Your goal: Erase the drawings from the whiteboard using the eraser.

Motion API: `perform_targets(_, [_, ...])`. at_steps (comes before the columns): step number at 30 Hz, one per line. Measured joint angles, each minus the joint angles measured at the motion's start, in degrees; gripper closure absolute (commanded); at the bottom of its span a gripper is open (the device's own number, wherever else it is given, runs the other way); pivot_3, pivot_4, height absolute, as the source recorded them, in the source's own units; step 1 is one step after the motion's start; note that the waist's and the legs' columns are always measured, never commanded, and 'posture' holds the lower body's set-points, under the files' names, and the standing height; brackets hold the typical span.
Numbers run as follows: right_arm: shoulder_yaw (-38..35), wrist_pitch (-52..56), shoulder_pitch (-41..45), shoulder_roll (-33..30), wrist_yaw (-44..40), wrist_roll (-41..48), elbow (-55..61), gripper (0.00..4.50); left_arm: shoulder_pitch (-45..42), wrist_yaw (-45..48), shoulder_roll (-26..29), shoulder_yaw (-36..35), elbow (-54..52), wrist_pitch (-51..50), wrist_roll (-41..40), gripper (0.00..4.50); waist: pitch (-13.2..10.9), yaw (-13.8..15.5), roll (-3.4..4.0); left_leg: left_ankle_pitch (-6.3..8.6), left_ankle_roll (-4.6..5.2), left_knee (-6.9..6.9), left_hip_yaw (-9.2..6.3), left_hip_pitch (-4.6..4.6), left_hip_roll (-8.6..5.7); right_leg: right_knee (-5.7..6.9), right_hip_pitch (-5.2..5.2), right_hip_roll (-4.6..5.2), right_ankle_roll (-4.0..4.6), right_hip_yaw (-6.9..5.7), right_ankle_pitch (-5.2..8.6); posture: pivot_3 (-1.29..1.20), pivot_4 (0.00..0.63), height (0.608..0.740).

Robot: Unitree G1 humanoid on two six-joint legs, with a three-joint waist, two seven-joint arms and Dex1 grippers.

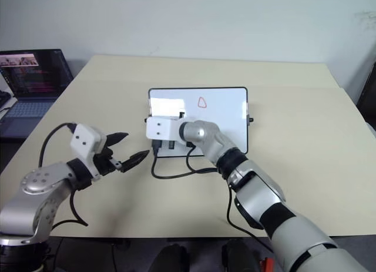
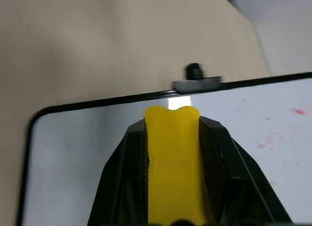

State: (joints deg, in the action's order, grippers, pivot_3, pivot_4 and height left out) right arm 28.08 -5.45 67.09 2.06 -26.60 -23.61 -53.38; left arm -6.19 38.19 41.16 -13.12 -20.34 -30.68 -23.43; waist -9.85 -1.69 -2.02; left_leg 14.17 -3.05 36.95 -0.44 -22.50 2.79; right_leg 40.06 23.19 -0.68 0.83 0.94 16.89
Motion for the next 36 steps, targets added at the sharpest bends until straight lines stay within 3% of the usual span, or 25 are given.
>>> perform_targets(5, [-2.1,-0.3,2.8,-1.9,4.3,0.1,-1.6,3.38,-0.4,0.0,0.0,0.4,0.0,0.0,0.0,0.0,0.0,0.0,-0.01,-0.01,0.0,-0.03,0.04,-0.02,-0.01,-0.05,0.0,0.0,0.0,0.03,0.0,0.0,0.15,0.74])
perform_targets(13, [0.6,1.3,-2.5,-2.1,-10.1,0.2,3.9,3.38,-0.7,0.0,-0.1,0.5,0.0,0.1,0.0,0.0,0.0,-0.1,-0.02,-0.01,0.01,-0.04,-0.02,0.05,0.0,0.02,-0.04,0.0,0.0,-0.01,0.0,0.0,0.15,0.74])
perform_targets(22, [-2.1,0.8,2.2,-2.5,4.0,0.0,-0.8,3.38,-0.7,0.1,-0.1,0.5,0.1,0.1,0.0,0.0,0.0,0.0,0.01,-0.19,0.15,-0.03,-0.04,0.03,-0.03,0.0,-0.03,-0.01,0.06,-0.01,-0.07,0.0,0.15,0.74])
perform_targets(31, [-0.4,2.8,-1.6,-3.1,-8.8,0.2,4.1,3.39,-1.0,0.1,-0.1,0.5,0.4,0.1,0.0,0.0,0.0,-0.1,0.0,-0.18,0.15,-0.08,-0.06,0.07,-0.02,0.0,-0.05,-0.01,0.06,-0.04,-0.07,0.0,0.15,0.74])
perform_targets(36, [-0.5,3.3,-1.7,-2.6,-5.8,0.2,4.3,3.39,-1.3,0.1,-0.1,0.5,0.5,0.1,0.0,0.0,0.0,-0.1,0.01,-0.2,0.17,-0.04,-0.08,0.08,-0.01,0.03,-0.05,-0.03,0.06,-0.04,-0.07,0.0,0.15,0.74])
